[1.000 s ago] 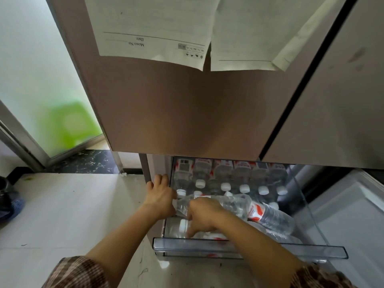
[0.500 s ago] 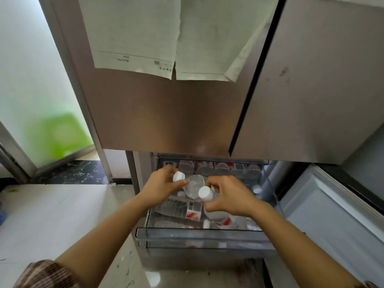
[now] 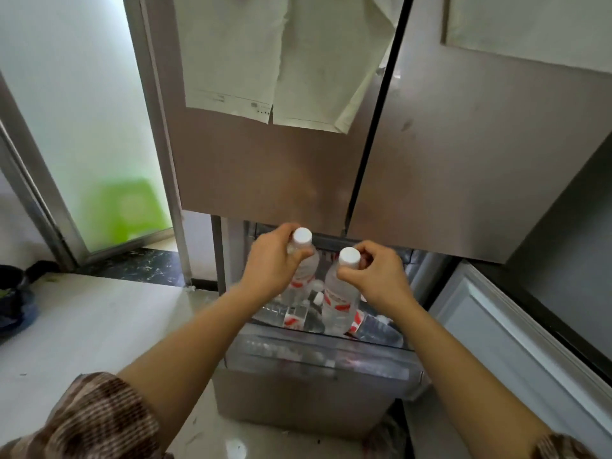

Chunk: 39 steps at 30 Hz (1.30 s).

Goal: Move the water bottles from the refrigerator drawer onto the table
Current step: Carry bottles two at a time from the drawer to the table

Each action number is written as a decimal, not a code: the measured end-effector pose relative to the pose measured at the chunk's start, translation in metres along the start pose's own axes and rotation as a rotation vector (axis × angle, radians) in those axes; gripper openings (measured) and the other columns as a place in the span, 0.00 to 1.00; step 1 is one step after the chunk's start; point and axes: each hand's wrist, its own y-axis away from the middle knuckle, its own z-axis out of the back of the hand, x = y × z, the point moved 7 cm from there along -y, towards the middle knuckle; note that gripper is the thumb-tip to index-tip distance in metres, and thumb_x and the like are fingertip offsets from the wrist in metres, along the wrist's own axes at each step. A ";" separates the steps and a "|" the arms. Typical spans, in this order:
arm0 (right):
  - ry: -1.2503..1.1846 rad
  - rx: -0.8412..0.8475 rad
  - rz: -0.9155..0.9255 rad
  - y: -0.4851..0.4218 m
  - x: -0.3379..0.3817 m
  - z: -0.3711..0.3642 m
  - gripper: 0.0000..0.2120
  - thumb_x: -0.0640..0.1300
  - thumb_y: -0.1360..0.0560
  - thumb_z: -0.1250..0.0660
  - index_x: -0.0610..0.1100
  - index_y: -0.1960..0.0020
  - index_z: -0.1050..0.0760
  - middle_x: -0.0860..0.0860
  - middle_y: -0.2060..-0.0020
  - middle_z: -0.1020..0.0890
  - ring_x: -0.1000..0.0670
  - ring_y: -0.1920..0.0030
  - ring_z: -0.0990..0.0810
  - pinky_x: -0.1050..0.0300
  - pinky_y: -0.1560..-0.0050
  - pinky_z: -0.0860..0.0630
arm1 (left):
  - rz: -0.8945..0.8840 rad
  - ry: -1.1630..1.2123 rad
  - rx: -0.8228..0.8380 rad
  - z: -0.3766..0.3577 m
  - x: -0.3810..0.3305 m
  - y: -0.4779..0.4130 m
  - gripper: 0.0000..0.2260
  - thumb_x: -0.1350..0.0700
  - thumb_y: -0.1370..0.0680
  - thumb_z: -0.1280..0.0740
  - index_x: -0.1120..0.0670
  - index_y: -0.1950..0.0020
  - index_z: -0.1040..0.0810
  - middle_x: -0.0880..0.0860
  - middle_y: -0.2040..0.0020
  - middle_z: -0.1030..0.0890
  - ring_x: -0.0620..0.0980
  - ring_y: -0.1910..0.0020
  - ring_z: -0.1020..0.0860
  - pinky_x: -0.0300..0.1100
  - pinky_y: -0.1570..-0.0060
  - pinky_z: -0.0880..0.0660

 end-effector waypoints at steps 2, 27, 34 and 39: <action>-0.038 0.012 0.076 0.000 0.029 -0.004 0.10 0.40 0.35 0.24 0.40 0.57 0.22 0.43 0.66 0.22 0.53 0.66 0.28 0.55 0.64 0.29 | 0.041 0.024 -0.086 0.038 0.002 0.010 0.18 0.52 0.27 0.28 0.53 0.39 0.24 0.50 0.44 0.19 0.46 0.48 0.22 0.39 0.50 0.26; -0.165 0.802 0.545 0.255 0.405 -0.454 0.07 0.42 0.33 0.23 0.42 0.61 0.20 0.48 0.63 0.23 0.55 0.64 0.27 0.63 0.62 0.30 | 0.563 -0.371 -0.363 0.537 0.221 0.373 0.08 0.49 0.33 0.24 0.50 0.60 0.18 0.47 0.65 0.18 0.47 0.62 0.21 0.43 0.61 0.26; -0.208 1.014 0.715 0.370 0.525 -0.595 0.08 0.43 0.32 0.23 0.40 0.56 0.19 0.52 0.58 0.26 0.56 0.58 0.26 0.66 0.61 0.28 | 0.748 -0.372 -0.560 0.674 0.283 0.503 0.08 0.49 0.33 0.24 0.46 0.55 0.16 0.44 0.61 0.16 0.43 0.60 0.18 0.49 0.56 0.20; -0.174 1.119 0.805 0.436 0.599 -0.691 0.14 0.47 0.32 0.23 0.42 0.50 0.19 0.57 0.54 0.28 0.58 0.53 0.28 0.66 0.55 0.33 | 0.849 -0.423 -0.661 0.756 0.328 0.573 0.06 0.50 0.32 0.24 0.47 0.56 0.17 0.43 0.61 0.16 0.44 0.58 0.19 0.50 0.55 0.20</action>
